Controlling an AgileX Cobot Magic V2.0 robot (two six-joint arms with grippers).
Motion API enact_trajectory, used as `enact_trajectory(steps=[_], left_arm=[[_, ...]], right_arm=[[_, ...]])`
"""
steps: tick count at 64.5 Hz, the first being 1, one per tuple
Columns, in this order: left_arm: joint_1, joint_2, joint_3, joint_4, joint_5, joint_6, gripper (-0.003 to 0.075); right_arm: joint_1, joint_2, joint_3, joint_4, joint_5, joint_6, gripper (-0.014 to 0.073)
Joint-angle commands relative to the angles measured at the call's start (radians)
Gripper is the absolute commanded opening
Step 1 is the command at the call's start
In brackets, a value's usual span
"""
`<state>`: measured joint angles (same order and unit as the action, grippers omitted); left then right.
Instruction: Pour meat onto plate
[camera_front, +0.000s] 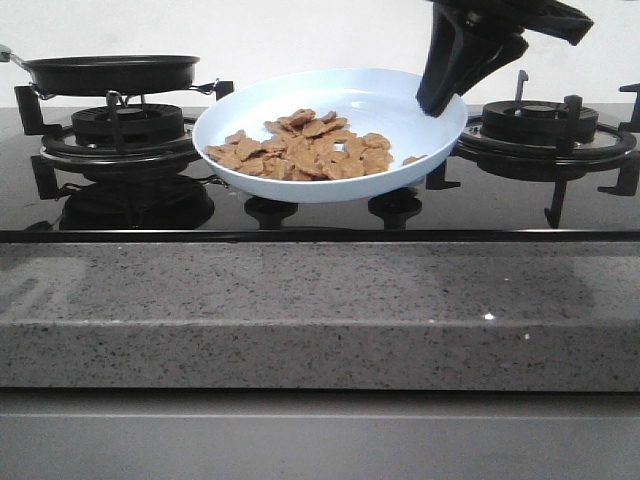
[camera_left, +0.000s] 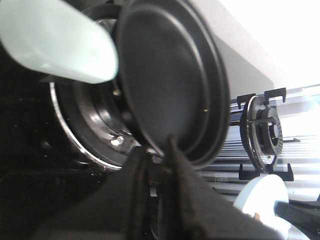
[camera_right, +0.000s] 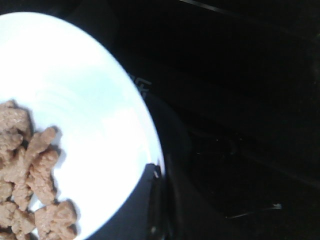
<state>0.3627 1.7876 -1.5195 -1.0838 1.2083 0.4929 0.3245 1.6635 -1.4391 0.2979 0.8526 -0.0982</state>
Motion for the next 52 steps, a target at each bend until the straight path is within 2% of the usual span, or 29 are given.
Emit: enact_trajectory(steps=[1,10,19,30,41,52], left_arm=[[-0.011,-0.083,-0.019,-0.060,0.061,-0.008,-0.0020],[-0.028,-0.159,0.024,-0.046,0.037,0.030,-0.0020],[-0.079,-0.286,0.112,0.020,-0.082,0.067,-0.0020],[-0.208,-0.484,0.236,0.269,-0.292,0.062,-0.0020],[-0.364,-0.688,0.373,0.520,-0.509,-0.024,-0.0020],[-0.478,-0.862,0.527,0.685,-0.666,-0.087,-0.0020]], right_arm=[[-0.002,-0.045,-0.024,0.019,-0.045,-0.010,-0.0071],[-0.002,-0.045,-0.024,0.019,-0.045,-0.010,-0.0071],[-0.002,-0.045,-0.024,0.019,-0.045,-0.010,-0.0071],[-0.002,-0.045,-0.024,0.019,-0.045,-0.010,-0.0071],[-0.002,-0.045,-0.024,0.019,-0.045,-0.010,-0.0071],[-0.002,-0.045,-0.024,0.019,-0.045,-0.010,-0.0071]])
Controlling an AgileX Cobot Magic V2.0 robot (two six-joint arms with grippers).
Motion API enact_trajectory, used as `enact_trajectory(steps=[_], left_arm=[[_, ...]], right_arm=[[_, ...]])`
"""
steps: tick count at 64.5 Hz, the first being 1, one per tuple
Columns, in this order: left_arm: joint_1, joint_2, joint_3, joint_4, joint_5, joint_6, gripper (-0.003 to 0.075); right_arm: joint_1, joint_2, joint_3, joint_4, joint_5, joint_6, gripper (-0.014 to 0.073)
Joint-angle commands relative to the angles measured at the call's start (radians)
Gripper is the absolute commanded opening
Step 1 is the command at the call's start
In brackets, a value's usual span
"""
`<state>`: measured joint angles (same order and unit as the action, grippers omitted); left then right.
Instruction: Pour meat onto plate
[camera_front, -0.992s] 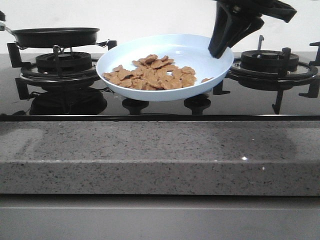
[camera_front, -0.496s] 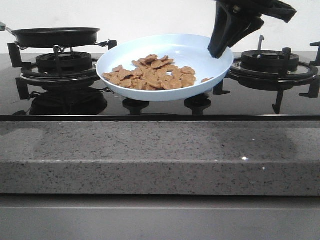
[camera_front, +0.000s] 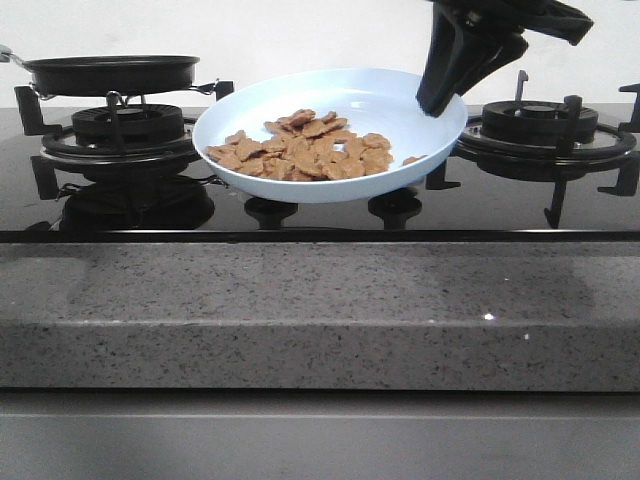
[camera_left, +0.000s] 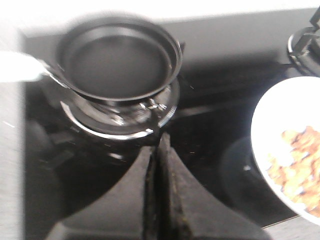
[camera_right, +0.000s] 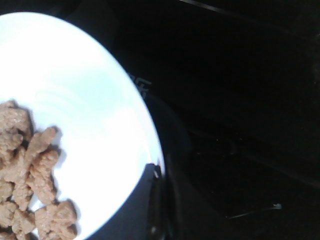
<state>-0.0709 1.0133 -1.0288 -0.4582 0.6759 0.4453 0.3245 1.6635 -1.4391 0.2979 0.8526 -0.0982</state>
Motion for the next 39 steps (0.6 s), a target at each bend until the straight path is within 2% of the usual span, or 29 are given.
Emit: enact_trajectory(steps=[1,21,39], left_arm=[[-0.050,-0.103,0.051,0.066,-0.143,-0.039,-0.0020],[-0.077,-0.443,0.366,0.137,-0.298,-0.039,-0.0020],[-0.077,-0.603,0.431,0.107,-0.312,-0.039,-0.0020]], right_arm=[[-0.002,-0.045,-0.024,0.019,-0.045,-0.010,-0.0071],[-0.002,-0.045,-0.024,0.019,-0.045,-0.010,-0.0071],[-0.003,-0.045,-0.026,0.029,-0.029,-0.009,-0.0069]])
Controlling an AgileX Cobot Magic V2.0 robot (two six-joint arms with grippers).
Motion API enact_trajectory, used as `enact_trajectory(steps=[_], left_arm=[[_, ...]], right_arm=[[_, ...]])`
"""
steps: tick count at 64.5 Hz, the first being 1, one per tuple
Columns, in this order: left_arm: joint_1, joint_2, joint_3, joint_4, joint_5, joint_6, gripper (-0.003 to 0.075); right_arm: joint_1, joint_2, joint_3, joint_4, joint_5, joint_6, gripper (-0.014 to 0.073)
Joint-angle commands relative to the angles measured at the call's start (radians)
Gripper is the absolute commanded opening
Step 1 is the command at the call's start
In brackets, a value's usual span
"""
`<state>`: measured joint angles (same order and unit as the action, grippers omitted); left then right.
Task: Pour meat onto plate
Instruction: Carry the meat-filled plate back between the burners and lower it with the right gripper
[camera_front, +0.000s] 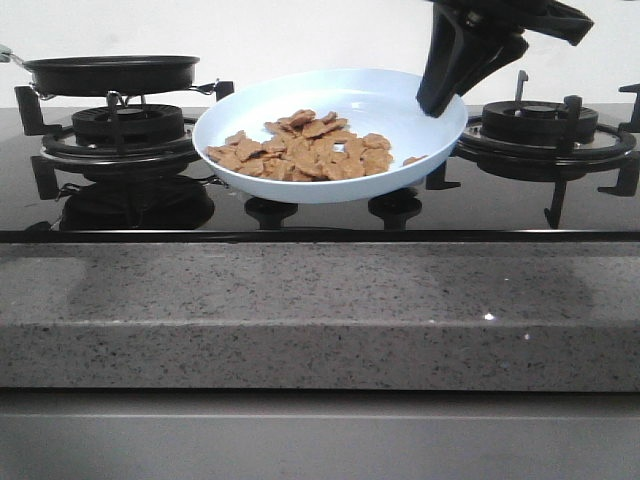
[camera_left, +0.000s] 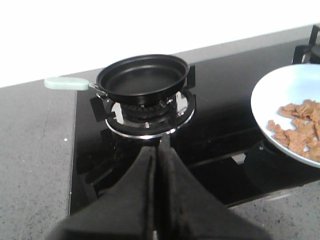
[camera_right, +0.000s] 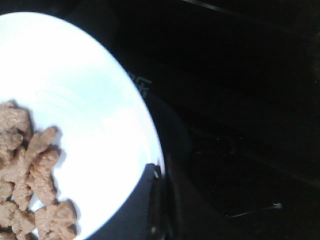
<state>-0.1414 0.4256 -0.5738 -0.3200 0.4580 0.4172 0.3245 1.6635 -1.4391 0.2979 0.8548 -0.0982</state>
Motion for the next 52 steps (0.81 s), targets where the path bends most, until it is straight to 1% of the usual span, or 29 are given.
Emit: enact_trajectory(steps=[1,8,13,23,33,40,52], left_arm=[[-0.007,-0.017,-0.024,-0.033,-0.098,-0.011,-0.0020],[-0.007,-0.017,-0.024,-0.035,-0.120,-0.011,-0.0020],[-0.007,-0.017,-0.024,-0.035,-0.123,-0.011,-0.0020],[-0.007,-0.017,-0.024,-0.035,-0.123,-0.011,-0.0020],[-0.007,-0.017,-0.024,-0.035,-0.123,-0.011,-0.0020],[-0.007,-0.017,-0.024,-0.035,-0.123,-0.011,-0.0020],[-0.007,-0.017,-0.024,-0.042,-0.123,-0.011,-0.0020]], right_arm=[[-0.004,-0.044,-0.028,0.032,-0.031,-0.008,-0.0069],[-0.023,-0.025,-0.077,0.054,-0.010,0.009,-0.0069],[-0.046,0.008,-0.144,0.084,0.018,0.009,-0.0069],[-0.112,0.109,-0.341,0.162,0.092,0.009,-0.0069],[-0.163,0.224,-0.499,0.196,0.123,0.012,-0.0069],[-0.176,0.285,-0.543,0.196,0.143,0.012,-0.0069],[-0.176,0.354,-0.546,0.192,0.179,0.012,-0.0069]])
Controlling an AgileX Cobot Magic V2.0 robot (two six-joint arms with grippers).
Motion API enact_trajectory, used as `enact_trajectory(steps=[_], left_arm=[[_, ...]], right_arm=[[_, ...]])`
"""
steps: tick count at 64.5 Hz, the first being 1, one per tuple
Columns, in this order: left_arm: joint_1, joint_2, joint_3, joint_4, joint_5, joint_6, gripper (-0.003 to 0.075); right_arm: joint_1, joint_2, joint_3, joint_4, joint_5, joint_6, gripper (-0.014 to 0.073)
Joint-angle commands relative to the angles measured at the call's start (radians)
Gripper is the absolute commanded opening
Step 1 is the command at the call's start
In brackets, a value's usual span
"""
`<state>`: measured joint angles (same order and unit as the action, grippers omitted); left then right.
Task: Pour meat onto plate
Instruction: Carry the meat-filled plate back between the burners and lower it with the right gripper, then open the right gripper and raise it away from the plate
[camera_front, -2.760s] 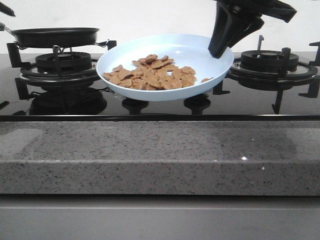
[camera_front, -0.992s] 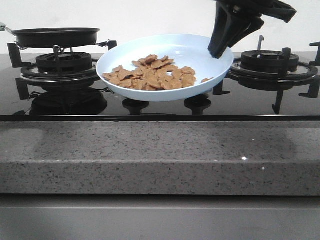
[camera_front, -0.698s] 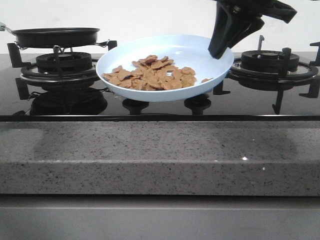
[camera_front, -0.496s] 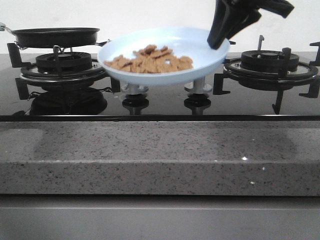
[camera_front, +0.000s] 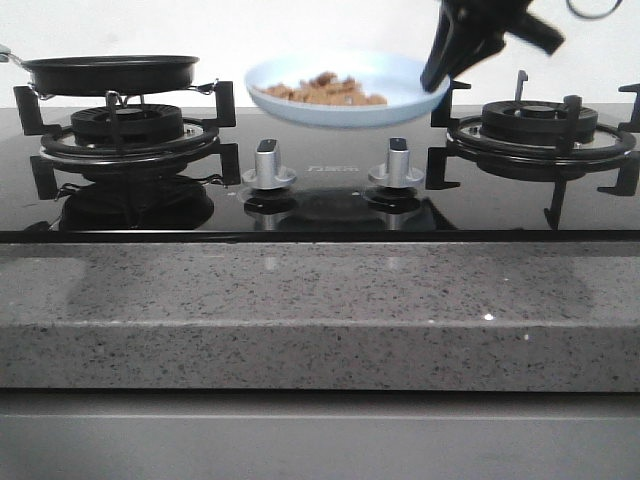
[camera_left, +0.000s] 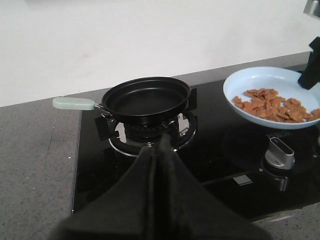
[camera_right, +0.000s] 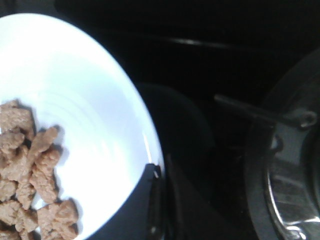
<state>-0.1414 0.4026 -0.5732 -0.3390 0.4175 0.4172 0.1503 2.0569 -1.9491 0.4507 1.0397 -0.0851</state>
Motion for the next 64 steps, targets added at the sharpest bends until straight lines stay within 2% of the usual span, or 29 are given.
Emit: enact_trajectory(steps=[1,22,44,55,60,64], left_arm=[[-0.007,0.006,-0.025,-0.023,-0.082,-0.011,-0.0020],[-0.007,0.006,-0.025,-0.023,-0.082,-0.011,-0.0020],[-0.007,0.006,-0.025,-0.023,-0.082,-0.011,-0.0020],[-0.007,0.006,-0.025,-0.023,-0.082,-0.011,-0.0020],[-0.007,0.006,-0.025,-0.023,-0.082,-0.011,-0.0020],[-0.007,0.006,-0.025,-0.023,-0.082,-0.011,-0.0020]], right_arm=[[-0.002,-0.036,-0.035,0.039,-0.005,-0.001,-0.0069],[-0.002,-0.002,-0.035,0.037,0.025,-0.001,-0.0053],[-0.002,-0.007,-0.054,0.032,0.032,-0.001,0.0226],[-0.002,-0.010,-0.151,-0.028,0.096,0.003,0.0223],[-0.002,-0.010,-0.205,-0.052,0.155,0.004,0.0166],[-0.002,-0.012,-0.238,-0.060,0.187,0.004,0.0069]])
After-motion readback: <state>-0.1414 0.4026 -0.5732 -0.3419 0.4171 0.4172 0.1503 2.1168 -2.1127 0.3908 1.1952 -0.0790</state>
